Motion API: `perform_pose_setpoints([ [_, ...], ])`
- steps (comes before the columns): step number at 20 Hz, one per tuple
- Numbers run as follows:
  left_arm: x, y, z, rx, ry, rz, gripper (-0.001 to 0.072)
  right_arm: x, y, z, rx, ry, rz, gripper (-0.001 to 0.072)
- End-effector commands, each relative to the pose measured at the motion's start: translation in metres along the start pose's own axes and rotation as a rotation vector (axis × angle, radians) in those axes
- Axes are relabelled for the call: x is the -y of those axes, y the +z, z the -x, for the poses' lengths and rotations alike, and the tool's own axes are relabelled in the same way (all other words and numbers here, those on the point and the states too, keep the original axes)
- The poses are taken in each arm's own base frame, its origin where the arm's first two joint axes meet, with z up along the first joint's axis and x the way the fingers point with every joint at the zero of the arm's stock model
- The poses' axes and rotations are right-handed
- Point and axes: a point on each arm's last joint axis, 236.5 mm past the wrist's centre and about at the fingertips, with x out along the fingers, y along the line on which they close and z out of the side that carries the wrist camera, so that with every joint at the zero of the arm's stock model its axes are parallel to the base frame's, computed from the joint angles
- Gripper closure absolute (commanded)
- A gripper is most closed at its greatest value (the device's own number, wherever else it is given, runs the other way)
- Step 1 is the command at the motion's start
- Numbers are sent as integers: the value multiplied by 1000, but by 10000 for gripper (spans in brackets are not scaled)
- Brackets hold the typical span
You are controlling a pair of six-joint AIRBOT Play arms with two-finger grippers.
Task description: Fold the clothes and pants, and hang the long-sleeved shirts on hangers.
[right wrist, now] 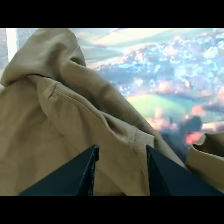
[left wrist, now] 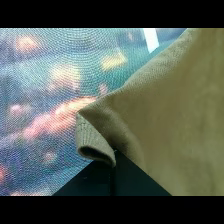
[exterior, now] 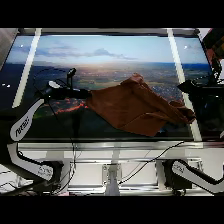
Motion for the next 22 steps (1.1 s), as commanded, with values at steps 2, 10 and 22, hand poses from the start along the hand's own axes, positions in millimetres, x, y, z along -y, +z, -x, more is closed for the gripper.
perform_pose_setpoints([
  [2, 1, 0, 0, 1, 0, -1, 695, -5, 3, 0, 14, 18, -11, 375],
  [10, 0, 0, 0, 1, 0, -1, 696, 36, -38, -32, -175, -55, 63, 371],
  [22, 0, 0, 0, 1, 0, -1, 695, 24, -102, -109, -409, 62, 175, 240],
])
